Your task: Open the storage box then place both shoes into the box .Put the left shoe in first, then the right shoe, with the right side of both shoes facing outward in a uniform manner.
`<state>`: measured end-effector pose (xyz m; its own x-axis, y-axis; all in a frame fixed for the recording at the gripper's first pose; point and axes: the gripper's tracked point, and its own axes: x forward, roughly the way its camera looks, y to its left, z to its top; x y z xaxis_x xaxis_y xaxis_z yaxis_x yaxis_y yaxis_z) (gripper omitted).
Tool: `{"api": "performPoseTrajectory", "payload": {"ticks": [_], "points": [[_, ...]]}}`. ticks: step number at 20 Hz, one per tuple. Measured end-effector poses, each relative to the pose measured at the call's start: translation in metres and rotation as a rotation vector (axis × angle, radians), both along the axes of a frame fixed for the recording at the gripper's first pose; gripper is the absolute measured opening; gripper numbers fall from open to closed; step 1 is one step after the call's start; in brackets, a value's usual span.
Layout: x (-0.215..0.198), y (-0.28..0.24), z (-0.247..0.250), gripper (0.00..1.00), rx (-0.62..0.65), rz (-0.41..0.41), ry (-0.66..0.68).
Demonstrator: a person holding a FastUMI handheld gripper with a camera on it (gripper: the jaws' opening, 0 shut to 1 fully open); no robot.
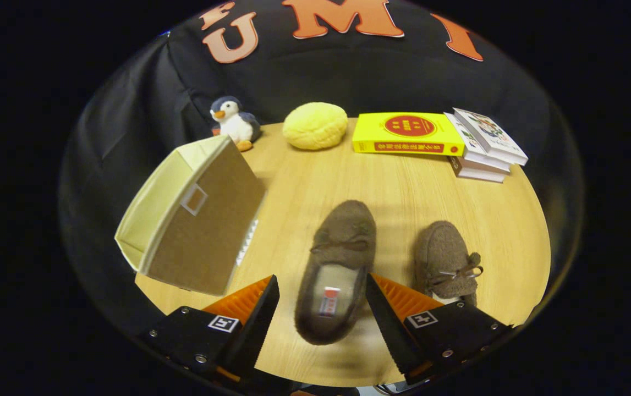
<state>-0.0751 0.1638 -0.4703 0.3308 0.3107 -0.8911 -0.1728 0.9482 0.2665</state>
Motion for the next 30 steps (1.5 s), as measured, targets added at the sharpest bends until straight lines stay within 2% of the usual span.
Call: {"api": "performPoseTrajectory", "payload": {"ticks": [5, 11, 15, 16, 18, 20, 24, 30], "points": [[0.012, -0.021, -0.042, 0.89, -0.05, -0.033, 0.001], [0.041, -0.025, -0.081, 0.72, -0.029, -0.117, -0.041], [0.041, -0.013, -0.087, 0.41, 0.018, -0.127, -0.004], [0.042, -0.014, -0.087, 0.28, 0.017, -0.137, 0.003], [0.041, -0.016, -0.085, 0.15, 0.005, -0.157, 0.017], [0.036, -0.014, -0.079, 0.05, 0.018, -0.186, 0.061], [0.048, -0.005, -0.039, 0.04, 0.027, -0.184, 0.005], [0.08, 0.04, 0.068, 0.04, 0.134, -0.174, -0.101]]}}
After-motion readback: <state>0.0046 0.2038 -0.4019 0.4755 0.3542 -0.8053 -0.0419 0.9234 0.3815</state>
